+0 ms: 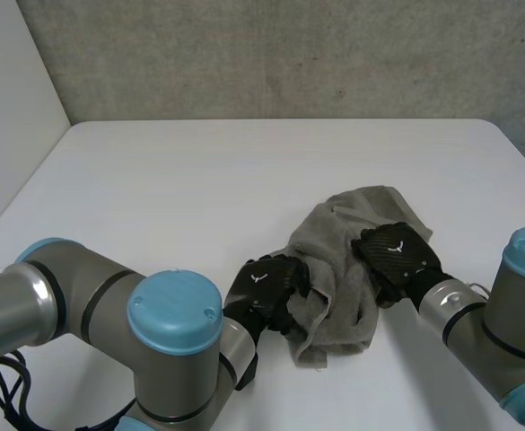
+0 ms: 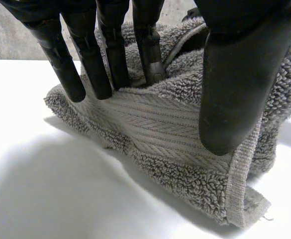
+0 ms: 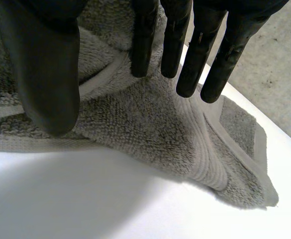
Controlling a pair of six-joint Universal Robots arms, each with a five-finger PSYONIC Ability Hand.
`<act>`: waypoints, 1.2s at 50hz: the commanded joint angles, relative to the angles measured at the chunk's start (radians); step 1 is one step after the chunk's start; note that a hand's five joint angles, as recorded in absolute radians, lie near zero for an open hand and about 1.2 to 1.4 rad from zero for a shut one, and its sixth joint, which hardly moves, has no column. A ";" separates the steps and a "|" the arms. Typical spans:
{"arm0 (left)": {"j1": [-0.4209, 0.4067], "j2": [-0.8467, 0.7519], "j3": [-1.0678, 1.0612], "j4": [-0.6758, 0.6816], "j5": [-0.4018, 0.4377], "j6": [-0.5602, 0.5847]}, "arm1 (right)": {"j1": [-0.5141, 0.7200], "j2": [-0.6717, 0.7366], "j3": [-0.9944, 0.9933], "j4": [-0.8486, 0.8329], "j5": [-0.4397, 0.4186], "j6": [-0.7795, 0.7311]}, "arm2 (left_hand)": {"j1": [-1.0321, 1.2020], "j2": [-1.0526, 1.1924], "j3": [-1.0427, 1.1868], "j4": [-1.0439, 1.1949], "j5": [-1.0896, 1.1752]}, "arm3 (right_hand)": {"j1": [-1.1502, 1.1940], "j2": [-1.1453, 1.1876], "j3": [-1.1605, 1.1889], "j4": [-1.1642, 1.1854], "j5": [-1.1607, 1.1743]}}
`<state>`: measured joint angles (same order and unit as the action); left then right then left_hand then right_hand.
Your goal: Fold the towel.
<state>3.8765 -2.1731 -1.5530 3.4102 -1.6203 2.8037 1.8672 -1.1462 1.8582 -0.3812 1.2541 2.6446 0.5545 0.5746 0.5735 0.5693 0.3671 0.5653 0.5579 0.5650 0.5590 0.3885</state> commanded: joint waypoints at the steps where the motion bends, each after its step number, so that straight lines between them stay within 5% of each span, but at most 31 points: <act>1: 0.000 0.026 -0.012 -0.009 0.004 -0.010 | 0.023 0.009 0.025 -0.076 0.011 -0.003 | -0.077 -0.097 -0.096 -0.092 -0.064 | -0.034 -0.027 -0.034 -0.028 -0.032; 23: -0.012 0.036 -0.010 -0.088 0.074 -0.047 | 0.029 0.020 0.022 -0.085 0.011 -0.009 | -0.232 -0.252 -0.251 -0.247 -0.220 | 0.001 0.008 0.001 0.007 0.003; 26: -0.012 0.032 -0.006 -0.089 0.073 -0.046 | 0.029 0.020 0.021 -0.085 0.011 -0.009 | -0.103 -0.123 -0.122 -0.118 -0.090 | 0.045 0.053 0.045 0.052 0.047; 29: -0.012 0.032 -0.003 -0.089 0.071 -0.044 | 0.029 0.022 0.019 -0.085 0.010 -0.012 | 0.171 0.151 0.152 0.156 0.184 | 0.368 0.376 0.368 0.374 0.370; 30: -0.011 0.032 -0.001 -0.089 0.066 -0.044 | 0.029 0.023 0.019 -0.085 0.008 -0.012 | 0.397 0.376 0.378 0.382 0.409 | 0.566 0.573 0.566 0.572 0.568; 31: -0.011 0.032 -0.001 -0.089 0.066 -0.044 | 0.030 0.026 0.018 -0.085 0.001 -0.012 | 0.399 0.379 0.380 0.384 0.412 | 0.818 0.825 0.818 0.824 0.820; 33: -0.008 0.038 0.002 -0.088 0.065 -0.046 | 0.029 0.032 0.015 -0.082 -0.002 -0.012 | 0.755 0.735 0.736 0.741 0.768 | 0.831 0.838 0.831 0.837 0.833; 39: 0.014 0.058 0.008 -0.089 0.057 -0.044 | 0.029 0.033 0.004 -0.074 0.001 -0.005 | 0.842 0.822 0.823 0.827 0.855 | 0.831 0.838 0.831 0.837 0.833; 51: 0.236 0.208 0.222 -0.225 0.043 0.023 | 0.015 -0.090 -0.208 -0.070 0.018 0.025 | 0.842 0.822 0.823 0.827 0.855 | 0.831 0.838 0.831 0.837 0.833; 60: 0.324 0.249 0.614 -0.417 0.051 0.073 | 0.001 -0.259 -0.416 -0.082 0.137 0.378 | 0.842 0.822 0.823 0.827 0.855 | 0.831 0.838 0.831 0.837 0.833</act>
<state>4.1608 -1.9416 -1.1940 3.1148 -1.5746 2.8534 1.8796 -1.3039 1.5332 -0.4563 1.3158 2.7915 1.2621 1.3296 1.3280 1.3583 1.1230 1.3391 1.3312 1.3356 1.3409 1.1744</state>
